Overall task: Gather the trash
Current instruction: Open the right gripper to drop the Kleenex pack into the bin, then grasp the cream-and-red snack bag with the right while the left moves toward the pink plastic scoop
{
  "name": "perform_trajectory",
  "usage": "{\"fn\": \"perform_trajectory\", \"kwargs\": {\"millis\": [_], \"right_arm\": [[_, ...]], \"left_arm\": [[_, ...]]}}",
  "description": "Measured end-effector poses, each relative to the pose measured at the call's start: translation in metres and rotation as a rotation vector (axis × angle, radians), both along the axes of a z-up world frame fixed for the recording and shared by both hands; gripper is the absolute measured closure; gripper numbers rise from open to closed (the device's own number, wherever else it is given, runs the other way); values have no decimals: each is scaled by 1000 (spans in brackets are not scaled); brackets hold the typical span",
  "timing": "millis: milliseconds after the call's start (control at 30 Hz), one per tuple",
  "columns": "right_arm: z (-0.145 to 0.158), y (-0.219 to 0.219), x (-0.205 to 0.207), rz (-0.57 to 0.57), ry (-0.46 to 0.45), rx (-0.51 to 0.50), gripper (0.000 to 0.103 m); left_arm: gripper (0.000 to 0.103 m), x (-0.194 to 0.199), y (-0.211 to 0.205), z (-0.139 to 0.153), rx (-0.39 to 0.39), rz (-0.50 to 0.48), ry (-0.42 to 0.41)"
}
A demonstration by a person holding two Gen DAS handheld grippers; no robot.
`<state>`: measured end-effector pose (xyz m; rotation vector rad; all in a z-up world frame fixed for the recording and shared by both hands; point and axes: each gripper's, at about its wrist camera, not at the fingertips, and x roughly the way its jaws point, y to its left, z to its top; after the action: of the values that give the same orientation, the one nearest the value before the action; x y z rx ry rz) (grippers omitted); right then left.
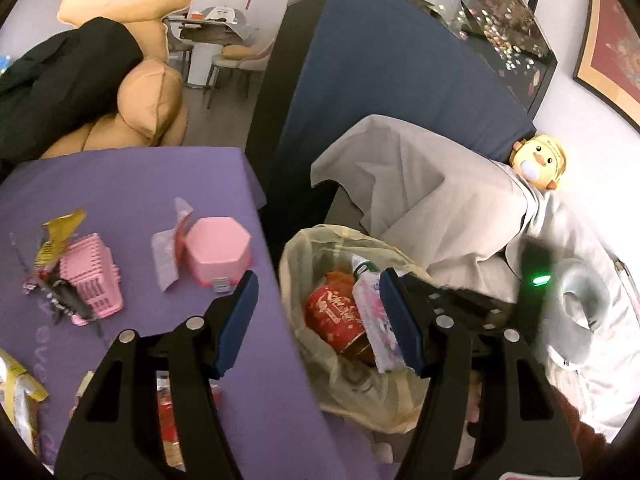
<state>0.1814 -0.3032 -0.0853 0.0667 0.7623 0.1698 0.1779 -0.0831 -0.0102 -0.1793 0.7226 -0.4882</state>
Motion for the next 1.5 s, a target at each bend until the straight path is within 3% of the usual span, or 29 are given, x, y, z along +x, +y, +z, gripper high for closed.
{"fn": "perform_trajectory", "kwargs": {"millis": [133, 467, 633, 767, 1033, 1233, 1500], "right_arm": [[-14, -2, 11, -40, 36, -42, 93], [-23, -15, 28, -55, 123, -6, 93], [-13, -23, 24, -59, 112, 91, 90], [0, -30, 10, -94, 73, 89, 73], [26, -27, -25, -88, 46, 86, 73], [45, 6, -52, 2, 30, 106, 73], [48, 88, -70, 186, 35, 90, 73]], "left_arm": [[43, -4, 14, 0, 3, 15, 0], [43, -1, 41, -16, -32, 67, 61], [43, -3, 50, -16, -29, 65, 61], [43, -4, 61, -16, -25, 72, 69], [43, -16, 98, -14, -1, 105, 71], [43, -32, 137, -12, 34, 128, 46], [43, -50, 195, -23, 99, 217, 66]]}}
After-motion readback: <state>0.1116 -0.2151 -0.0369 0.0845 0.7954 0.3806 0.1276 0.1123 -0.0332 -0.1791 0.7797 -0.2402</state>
